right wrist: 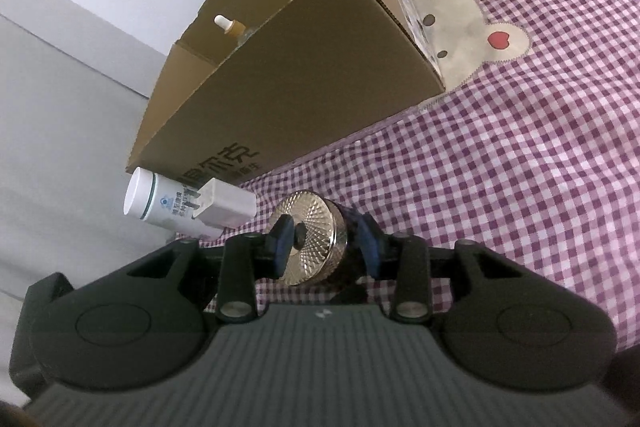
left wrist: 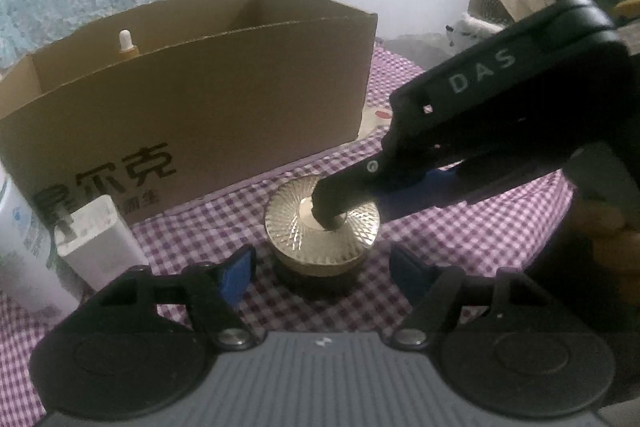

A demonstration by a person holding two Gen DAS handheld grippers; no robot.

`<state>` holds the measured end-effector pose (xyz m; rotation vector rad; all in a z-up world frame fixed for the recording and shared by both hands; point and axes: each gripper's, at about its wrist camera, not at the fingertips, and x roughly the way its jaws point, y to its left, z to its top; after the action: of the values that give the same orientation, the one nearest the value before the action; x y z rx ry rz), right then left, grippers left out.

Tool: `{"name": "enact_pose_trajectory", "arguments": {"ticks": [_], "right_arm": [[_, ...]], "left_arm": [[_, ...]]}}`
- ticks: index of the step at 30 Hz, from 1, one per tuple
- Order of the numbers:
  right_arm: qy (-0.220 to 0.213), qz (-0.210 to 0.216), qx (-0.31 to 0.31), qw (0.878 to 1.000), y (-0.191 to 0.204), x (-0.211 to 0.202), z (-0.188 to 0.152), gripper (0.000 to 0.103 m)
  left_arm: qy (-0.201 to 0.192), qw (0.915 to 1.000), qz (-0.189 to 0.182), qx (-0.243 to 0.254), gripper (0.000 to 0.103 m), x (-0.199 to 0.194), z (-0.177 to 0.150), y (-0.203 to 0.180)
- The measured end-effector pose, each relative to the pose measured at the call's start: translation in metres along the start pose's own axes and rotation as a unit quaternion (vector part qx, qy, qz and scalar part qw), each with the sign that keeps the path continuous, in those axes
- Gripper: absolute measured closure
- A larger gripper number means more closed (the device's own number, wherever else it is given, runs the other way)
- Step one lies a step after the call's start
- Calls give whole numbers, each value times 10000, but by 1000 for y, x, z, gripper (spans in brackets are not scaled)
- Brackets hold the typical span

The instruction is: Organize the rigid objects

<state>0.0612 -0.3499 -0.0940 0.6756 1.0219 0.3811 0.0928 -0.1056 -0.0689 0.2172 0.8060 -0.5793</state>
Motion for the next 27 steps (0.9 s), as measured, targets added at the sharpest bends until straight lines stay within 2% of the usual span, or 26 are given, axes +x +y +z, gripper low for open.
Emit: {"name": "enact_pose_trajectory", "arguments": {"ticks": [3, 5, 9, 27], "right_arm": [[33, 25, 25, 10000, 1, 3, -1, 63], [42, 23, 27, 10000, 2, 7, 0, 61], [56, 89, 123, 9999, 1, 13, 2, 59], [126, 108, 227, 9996, -4, 9, 2, 58]], "left_arm": [[98, 9999, 93, 46, 37, 11, 4, -1], [86, 9998, 145, 80, 38, 12, 7, -1], [74, 9998, 154, 56, 46, 16, 12, -2], [264, 9993, 261, -70, 46, 13, 20, -13]]}}
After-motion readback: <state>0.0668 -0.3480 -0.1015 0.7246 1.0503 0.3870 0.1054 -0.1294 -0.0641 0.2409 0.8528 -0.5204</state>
